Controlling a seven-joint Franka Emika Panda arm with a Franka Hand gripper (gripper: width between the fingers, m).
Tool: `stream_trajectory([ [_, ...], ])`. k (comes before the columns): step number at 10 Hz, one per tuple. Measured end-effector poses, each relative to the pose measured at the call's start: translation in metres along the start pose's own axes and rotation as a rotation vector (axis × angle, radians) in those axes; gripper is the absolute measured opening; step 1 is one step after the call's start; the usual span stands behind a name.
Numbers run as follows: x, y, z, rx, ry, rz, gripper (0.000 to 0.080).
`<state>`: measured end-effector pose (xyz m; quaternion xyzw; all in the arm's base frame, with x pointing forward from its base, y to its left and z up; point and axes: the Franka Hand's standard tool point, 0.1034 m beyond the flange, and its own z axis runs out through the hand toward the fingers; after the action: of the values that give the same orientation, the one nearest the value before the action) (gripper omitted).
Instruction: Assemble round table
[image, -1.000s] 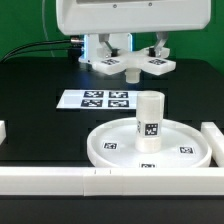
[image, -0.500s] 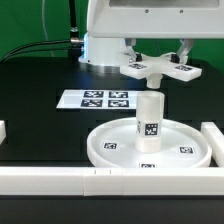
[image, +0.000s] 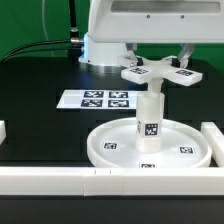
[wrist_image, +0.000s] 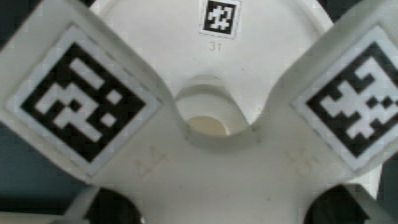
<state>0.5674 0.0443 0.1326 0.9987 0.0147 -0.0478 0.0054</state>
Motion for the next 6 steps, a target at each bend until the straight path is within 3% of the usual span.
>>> stream_trajectory([
  [6, -0.0040, 0.0051, 0.0067, -0.002, 0.001, -0.002, 0.0445],
])
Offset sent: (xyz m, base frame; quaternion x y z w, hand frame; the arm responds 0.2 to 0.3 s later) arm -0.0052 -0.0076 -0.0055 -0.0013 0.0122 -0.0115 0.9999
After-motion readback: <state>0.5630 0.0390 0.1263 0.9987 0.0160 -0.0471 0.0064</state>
